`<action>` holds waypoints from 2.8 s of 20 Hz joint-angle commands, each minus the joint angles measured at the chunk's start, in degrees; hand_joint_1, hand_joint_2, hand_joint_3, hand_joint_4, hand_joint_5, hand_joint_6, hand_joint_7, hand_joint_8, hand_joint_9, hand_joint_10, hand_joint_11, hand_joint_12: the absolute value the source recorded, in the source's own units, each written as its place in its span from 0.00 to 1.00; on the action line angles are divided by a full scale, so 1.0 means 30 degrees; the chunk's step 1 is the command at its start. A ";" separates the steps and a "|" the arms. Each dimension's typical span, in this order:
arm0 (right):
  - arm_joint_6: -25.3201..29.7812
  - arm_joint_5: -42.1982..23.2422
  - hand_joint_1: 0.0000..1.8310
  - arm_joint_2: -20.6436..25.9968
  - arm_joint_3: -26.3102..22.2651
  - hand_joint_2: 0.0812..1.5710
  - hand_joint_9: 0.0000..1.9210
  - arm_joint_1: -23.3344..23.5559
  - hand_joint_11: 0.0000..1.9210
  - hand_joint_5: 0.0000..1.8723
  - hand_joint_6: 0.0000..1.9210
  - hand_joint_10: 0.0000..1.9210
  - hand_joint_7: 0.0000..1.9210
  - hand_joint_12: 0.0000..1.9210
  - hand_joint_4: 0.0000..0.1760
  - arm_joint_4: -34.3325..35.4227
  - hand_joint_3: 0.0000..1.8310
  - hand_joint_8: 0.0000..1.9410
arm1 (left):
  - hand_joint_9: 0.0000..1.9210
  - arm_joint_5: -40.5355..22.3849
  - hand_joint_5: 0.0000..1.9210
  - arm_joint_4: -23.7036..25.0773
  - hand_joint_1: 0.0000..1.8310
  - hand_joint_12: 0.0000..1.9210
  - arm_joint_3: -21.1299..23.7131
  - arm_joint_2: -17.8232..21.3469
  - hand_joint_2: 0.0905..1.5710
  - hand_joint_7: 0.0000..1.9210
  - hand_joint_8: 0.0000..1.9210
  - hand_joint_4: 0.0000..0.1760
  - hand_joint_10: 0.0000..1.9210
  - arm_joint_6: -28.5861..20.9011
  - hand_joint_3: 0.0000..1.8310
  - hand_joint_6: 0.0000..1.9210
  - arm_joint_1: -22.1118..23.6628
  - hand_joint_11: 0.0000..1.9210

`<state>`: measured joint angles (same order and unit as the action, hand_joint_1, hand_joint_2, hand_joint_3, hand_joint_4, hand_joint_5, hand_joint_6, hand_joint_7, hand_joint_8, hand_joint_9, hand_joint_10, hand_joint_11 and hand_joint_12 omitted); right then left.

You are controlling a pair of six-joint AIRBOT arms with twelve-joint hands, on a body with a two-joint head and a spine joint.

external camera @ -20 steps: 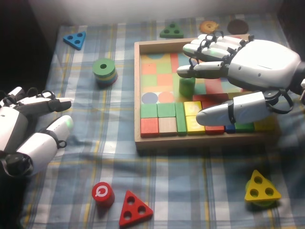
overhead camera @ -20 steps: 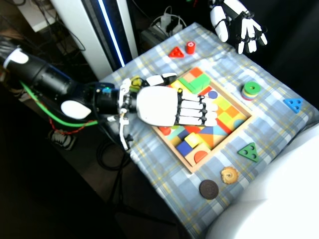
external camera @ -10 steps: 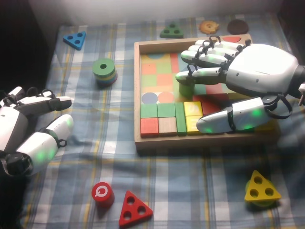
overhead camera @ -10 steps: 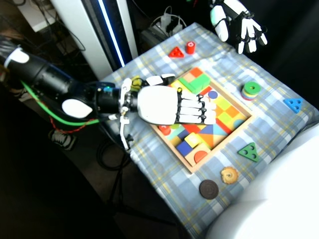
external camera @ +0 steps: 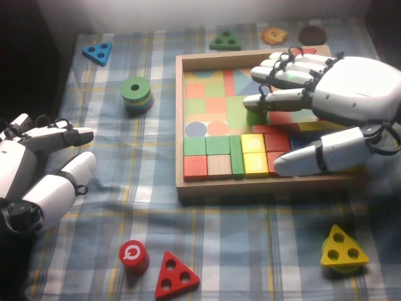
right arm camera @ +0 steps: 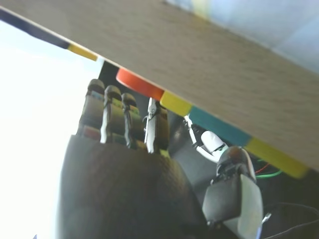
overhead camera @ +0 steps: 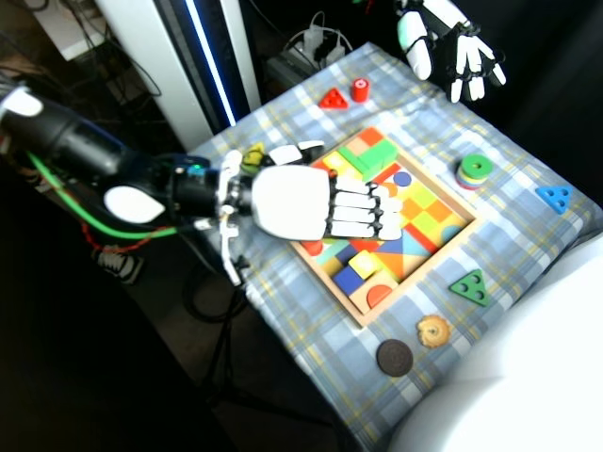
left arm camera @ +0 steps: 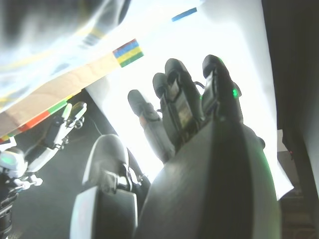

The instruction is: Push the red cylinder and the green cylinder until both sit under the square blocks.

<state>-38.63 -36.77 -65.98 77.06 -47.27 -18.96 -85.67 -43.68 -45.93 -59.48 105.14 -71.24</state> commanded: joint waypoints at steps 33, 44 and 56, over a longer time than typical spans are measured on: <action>-0.0748 -0.1959 0.00 0.3942 -0.3331 0.52 0.00 -0.0452 0.00 0.15 0.00 0.00 0.01 0.00 0.77 0.1752 0.00 0.00 | 0.22 -0.1872 0.40 0.0861 0.17 0.10 -0.0136 -0.0002 0.84 0.27 0.00 0.26 0.00 -0.0111 0.00 0.00 0.0104 0.00; -0.1739 -0.3609 0.00 0.4278 -0.3457 0.52 0.00 -0.0454 0.00 0.16 0.00 0.00 0.00 0.00 0.72 0.3583 0.00 0.00 | 0.22 -0.1843 0.39 0.0817 0.16 0.12 -0.0113 -0.0014 0.84 0.26 0.00 0.47 0.00 -0.0112 0.00 0.00 0.0102 0.00; -0.2631 -0.3132 0.00 0.3491 -0.2540 0.53 0.00 -0.1850 0.00 0.17 0.00 0.00 0.01 0.00 0.84 0.5511 0.00 0.00 | 0.22 -0.1813 0.40 0.0840 0.16 0.12 -0.0096 -0.0010 0.84 0.26 0.00 0.32 0.00 -0.0112 0.00 0.00 0.0105 0.00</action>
<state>-46.61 -39.70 -55.64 68.97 -53.12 -3.64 -84.68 -43.75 -45.93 -59.51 105.14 -71.24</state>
